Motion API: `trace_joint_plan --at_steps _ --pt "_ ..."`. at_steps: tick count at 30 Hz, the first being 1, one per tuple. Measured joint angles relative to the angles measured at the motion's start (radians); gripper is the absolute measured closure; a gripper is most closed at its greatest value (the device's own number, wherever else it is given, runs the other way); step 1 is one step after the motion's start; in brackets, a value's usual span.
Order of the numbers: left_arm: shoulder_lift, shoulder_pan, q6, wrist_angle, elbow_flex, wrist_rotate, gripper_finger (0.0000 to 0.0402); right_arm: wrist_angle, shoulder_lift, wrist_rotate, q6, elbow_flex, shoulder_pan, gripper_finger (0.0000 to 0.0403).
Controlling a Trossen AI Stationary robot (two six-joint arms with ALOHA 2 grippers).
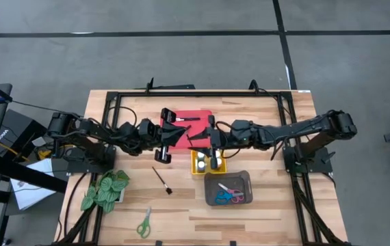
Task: Pick & Place Paint Supplies
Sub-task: Put the eyeshadow brush into the red bin
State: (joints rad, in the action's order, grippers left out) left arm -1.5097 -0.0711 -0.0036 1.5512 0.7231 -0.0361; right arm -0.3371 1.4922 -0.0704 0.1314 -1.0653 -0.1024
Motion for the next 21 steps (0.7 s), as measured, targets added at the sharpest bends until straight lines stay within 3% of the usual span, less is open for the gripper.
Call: trace_joint_plan --at_steps 6,14,18,21 --pt "0.000 0.000 -0.001 -0.002 0.000 0.014 0.0401 0.000 0.000 -0.005 0.004 0.000 -0.002 0.0384" --pt "0.001 0.000 0.083 -0.004 0.000 0.021 0.0393 0.022 -0.020 0.002 -0.028 0.001 -0.004 0.0396" --pt "0.003 0.000 0.232 -0.008 0.000 -0.069 0.0372 0.065 -0.066 -0.004 -0.050 0.001 -0.005 0.0398" --pt "0.013 0.001 0.373 -0.025 -0.001 -0.192 0.0351 0.120 -0.111 -0.003 -0.058 0.000 -0.016 0.0398"
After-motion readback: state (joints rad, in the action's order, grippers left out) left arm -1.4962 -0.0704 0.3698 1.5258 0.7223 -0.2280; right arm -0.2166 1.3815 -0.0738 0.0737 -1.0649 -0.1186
